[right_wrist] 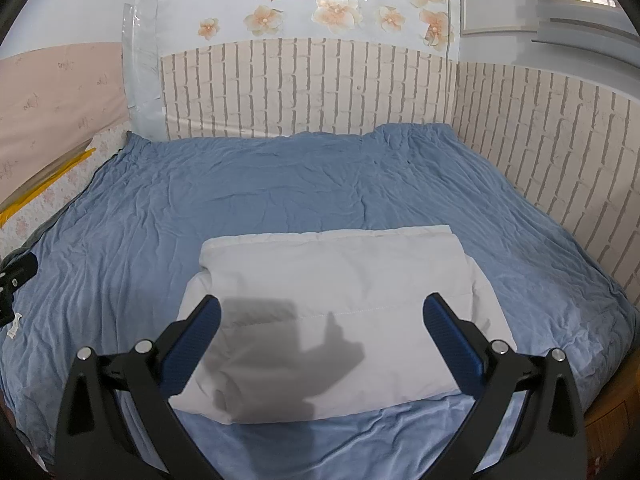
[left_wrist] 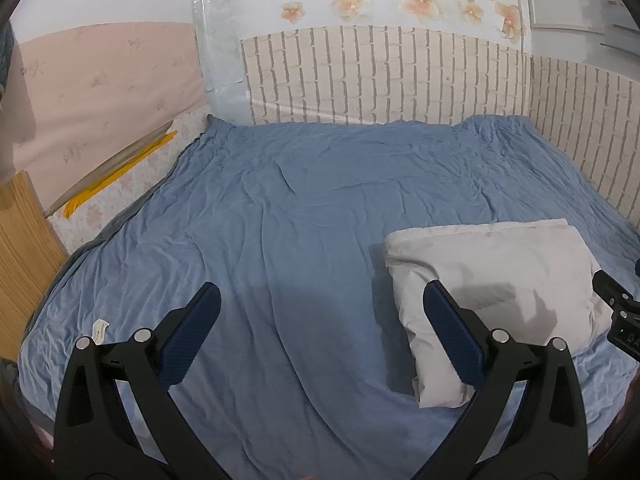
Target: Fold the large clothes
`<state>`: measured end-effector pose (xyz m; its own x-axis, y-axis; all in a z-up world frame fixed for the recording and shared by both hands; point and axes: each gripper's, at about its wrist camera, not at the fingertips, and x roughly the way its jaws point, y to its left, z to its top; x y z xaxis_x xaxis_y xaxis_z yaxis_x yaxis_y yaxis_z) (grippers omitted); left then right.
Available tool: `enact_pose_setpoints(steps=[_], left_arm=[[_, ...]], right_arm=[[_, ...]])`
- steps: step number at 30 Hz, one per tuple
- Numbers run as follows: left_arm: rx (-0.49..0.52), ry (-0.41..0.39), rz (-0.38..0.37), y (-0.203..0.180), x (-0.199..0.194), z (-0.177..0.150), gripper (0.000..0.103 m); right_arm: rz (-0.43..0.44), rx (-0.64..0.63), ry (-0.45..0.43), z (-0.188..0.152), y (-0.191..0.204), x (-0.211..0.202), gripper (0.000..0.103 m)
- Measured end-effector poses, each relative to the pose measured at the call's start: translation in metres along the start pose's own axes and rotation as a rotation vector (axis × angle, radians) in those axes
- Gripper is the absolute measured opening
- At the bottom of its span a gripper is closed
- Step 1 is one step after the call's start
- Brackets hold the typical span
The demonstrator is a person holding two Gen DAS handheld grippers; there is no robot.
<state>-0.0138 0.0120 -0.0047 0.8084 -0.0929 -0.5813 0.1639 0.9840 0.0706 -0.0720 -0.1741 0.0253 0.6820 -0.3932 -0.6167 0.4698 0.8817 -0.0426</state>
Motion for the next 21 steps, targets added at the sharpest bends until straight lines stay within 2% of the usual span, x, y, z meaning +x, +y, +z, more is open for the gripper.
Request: enact_pose_setpoints(steps=[21], left_arm=[[0.014, 0.004, 0.001, -0.0018, 0.0023, -0.0012, 0.100]], right_arm=[[-0.006, -0.002, -0.003, 0.0002, 0.0011, 0.0002, 0.101]])
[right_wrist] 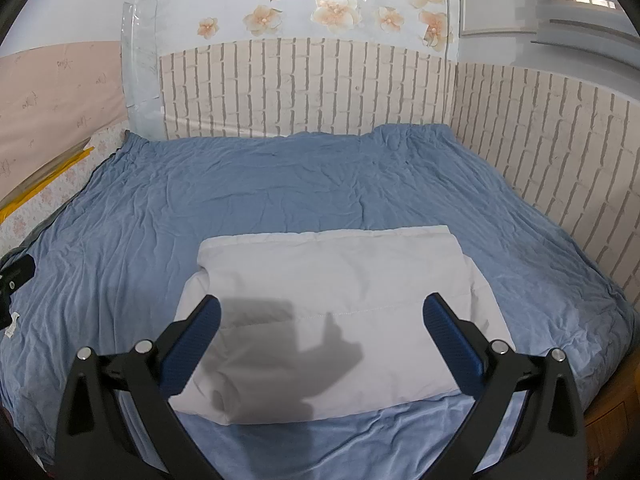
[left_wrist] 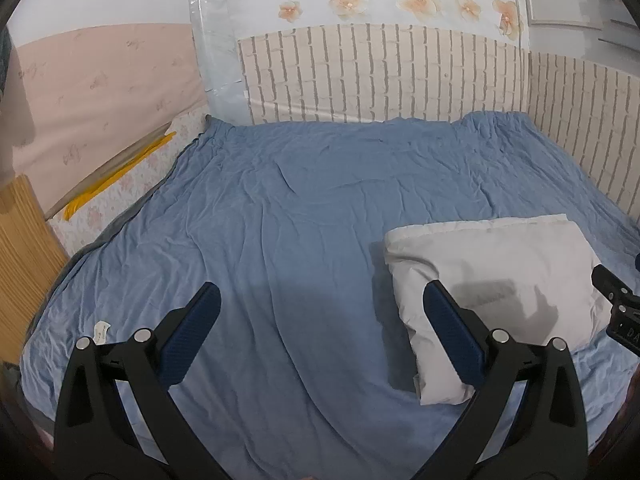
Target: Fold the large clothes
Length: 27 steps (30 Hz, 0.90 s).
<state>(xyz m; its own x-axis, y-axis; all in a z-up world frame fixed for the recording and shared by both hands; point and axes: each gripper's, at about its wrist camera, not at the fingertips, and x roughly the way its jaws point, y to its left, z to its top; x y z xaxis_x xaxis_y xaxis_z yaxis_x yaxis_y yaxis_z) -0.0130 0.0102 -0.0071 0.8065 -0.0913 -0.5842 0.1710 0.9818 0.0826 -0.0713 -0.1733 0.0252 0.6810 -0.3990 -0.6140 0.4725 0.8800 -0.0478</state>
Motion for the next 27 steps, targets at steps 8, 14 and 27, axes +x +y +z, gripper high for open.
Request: enact_pose_setpoints(steps=[8, 14, 27], left_arm=[[0.010, 0.000, -0.014, 0.0019, 0.0009, 0.0002, 0.100], [0.014, 0.001, -0.011, 0.0025, 0.0033, 0.0000, 0.100], [0.020, -0.011, 0.002, -0.0006, -0.0013, -0.0013, 0.100]], right_arm=[[-0.001, 0.000, 0.001, -0.0003, 0.0007, 0.0004, 0.101], [0.000, -0.001, -0.001, -0.0004, 0.0016, 0.0003, 0.101], [0.008, -0.010, -0.001, -0.0014, -0.0035, 0.0050, 0.101]])
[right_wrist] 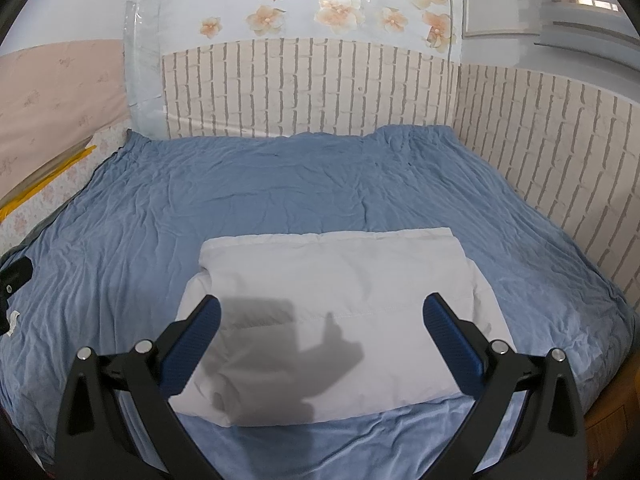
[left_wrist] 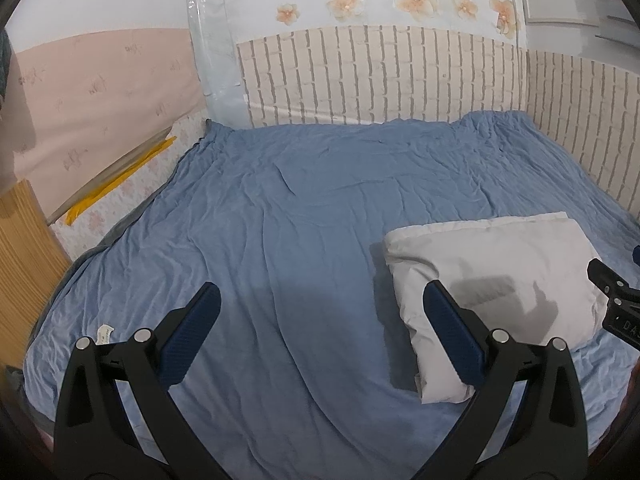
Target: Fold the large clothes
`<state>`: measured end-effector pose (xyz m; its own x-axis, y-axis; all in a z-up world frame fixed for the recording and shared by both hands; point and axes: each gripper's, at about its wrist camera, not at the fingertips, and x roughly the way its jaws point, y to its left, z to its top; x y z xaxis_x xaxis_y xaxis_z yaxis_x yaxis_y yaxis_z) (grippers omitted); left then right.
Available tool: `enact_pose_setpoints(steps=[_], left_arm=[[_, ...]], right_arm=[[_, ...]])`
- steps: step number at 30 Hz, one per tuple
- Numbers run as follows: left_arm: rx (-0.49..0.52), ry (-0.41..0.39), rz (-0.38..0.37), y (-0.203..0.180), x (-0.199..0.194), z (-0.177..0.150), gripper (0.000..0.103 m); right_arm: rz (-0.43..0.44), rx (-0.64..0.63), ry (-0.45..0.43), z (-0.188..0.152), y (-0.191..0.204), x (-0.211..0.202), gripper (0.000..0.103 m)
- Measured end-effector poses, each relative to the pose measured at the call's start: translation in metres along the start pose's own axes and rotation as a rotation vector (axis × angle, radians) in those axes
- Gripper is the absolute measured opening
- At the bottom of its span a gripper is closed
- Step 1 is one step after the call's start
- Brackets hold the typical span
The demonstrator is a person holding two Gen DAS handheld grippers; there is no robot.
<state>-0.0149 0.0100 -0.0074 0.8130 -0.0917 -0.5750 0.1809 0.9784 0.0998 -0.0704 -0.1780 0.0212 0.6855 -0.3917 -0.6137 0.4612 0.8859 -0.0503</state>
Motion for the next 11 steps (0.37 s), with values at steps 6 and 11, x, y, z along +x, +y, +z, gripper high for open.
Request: enact_pose_setpoints(steps=[6, 11], left_arm=[[-0.003, 0.021, 0.003, 0.0019, 0.0052, 0.0006, 0.100], [-0.006, 0.032, -0.001, 0.0037, 0.0073, 0.0005, 0.100]], right_arm=[[0.001, -0.002, 0.002, -0.0012, -0.0003, 0.0003, 0.101], [-0.001, -0.002, 0.001, 0.0000, 0.0001, 0.0004, 0.101]])
